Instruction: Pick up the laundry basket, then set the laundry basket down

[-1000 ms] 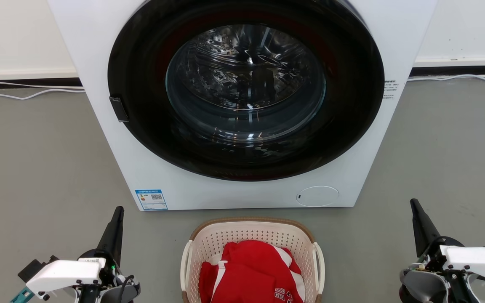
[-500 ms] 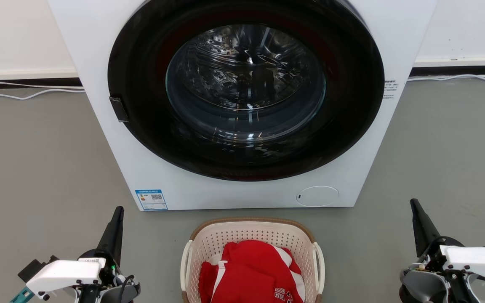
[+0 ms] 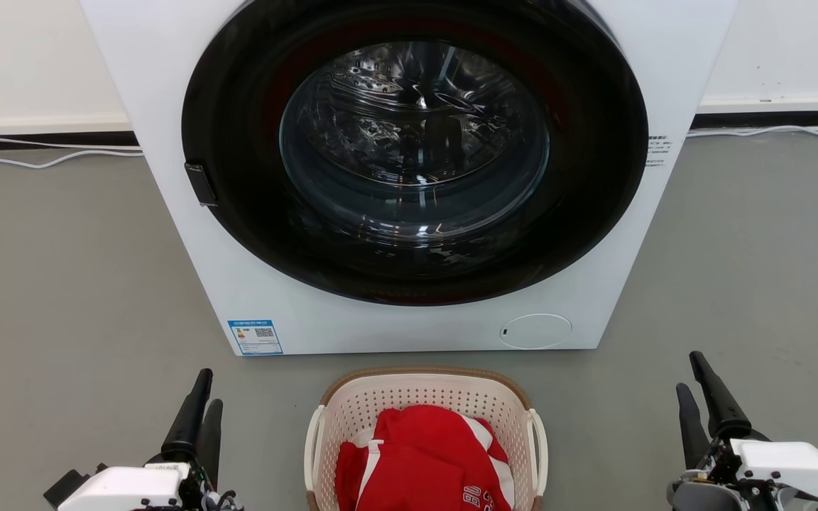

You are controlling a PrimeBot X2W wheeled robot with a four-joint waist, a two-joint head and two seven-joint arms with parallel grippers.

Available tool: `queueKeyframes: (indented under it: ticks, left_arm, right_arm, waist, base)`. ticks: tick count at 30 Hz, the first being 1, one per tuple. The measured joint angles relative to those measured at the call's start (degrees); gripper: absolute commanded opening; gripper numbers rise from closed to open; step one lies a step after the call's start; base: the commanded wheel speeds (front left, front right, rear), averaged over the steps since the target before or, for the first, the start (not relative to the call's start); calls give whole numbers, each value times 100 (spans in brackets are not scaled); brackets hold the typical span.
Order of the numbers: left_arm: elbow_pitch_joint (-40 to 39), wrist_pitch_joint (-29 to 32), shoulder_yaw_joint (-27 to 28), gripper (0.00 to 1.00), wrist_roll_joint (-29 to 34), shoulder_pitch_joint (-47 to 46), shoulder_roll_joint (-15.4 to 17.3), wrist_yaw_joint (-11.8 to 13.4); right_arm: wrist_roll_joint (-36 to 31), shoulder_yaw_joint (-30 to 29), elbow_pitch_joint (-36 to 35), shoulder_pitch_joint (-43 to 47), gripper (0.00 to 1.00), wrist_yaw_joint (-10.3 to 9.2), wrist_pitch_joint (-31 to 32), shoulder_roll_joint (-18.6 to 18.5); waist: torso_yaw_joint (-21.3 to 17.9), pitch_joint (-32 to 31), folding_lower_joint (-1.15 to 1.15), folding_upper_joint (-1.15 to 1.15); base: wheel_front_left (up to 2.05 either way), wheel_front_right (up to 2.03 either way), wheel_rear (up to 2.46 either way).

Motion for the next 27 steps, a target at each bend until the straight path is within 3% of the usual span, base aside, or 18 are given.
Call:
queueKeyframes:
  ticks: [12, 27]
  left_arm:
    - [-175, -186, -108, 100, 238, 0, 2, 0]
    - [-361, -442, -267, 100, 1299, -1, 10, 0]
  right_arm:
    - [-41, 167, -155, 0, 100, 0, -185, -3]
    - [-962, 456, -369, -15, 100, 0, -446, -86]
  waist:
    - [-1, 20, 0, 0]
    - [6, 32, -1, 0]
  base:
    - [0, 0, 0]
    - [0, 0, 0]
